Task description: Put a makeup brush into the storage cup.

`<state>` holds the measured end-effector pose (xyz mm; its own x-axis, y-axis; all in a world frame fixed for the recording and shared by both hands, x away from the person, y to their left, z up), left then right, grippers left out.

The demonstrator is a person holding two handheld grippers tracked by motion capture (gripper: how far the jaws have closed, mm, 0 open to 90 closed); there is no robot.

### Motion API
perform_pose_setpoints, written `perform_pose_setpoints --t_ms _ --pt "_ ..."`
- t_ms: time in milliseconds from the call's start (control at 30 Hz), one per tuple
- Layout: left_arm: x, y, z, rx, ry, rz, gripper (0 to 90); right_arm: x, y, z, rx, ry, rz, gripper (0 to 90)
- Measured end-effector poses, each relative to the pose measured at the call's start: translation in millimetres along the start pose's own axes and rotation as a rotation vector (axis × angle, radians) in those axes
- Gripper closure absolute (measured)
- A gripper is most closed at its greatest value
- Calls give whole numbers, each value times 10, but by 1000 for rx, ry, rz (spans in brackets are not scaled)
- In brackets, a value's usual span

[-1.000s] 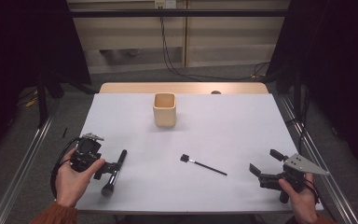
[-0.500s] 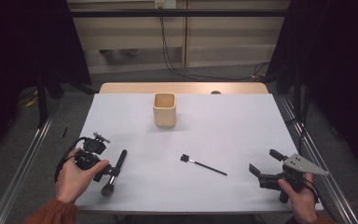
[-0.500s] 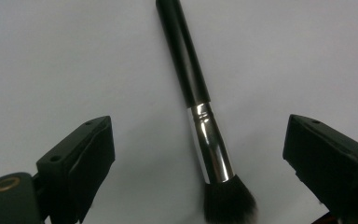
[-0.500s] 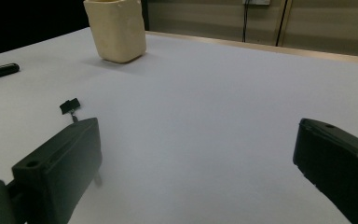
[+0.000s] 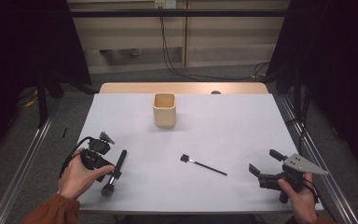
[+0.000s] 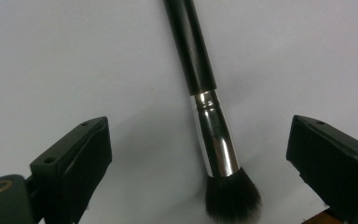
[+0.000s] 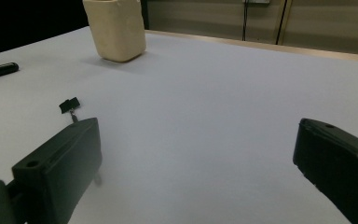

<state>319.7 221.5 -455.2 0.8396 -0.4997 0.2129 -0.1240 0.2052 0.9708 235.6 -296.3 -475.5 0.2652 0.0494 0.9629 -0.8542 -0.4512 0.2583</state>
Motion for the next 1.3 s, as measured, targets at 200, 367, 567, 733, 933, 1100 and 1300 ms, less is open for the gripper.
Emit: perform_pose_setpoints --t_ms 200,367,567,733,933,1100,1300 --pt "4 -52 22 19 14 -27 75 -3 -1 -2 3 4 -3 6" --pt "-1 -89 32 21 19 -48 156 -2 0 -5 2 3 -2 6" --pt "11 -150 111 1 25 -65 237 -5 -5 -10 5 7 -5 5" --pt "24 -193 116 -3 32 -66 314 -10 -7 -17 10 7 -9 3" --pt "-15 -215 129 -7 32 -86 394 -16 -10 -25 13 18 -14 1" --pt "-20 -233 137 -9 42 -93 462 -15 -17 -32 12 11 -16 2" --pt "-24 -233 116 12 48 -90 536 -18 -17 -34 15 12 -17 1"
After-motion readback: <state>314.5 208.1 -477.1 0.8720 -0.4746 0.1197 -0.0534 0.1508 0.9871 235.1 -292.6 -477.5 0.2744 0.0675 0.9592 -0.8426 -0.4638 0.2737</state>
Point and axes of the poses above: each handheld gripper's, and its own axes: y roughly backward along the jaws, x roughly out of its top, z roughly to its right, the point moved 4 cm from there along -y, roughly forward along the jaws, and after that the axes turned 4 degrees about z, right-handed, at the moved point
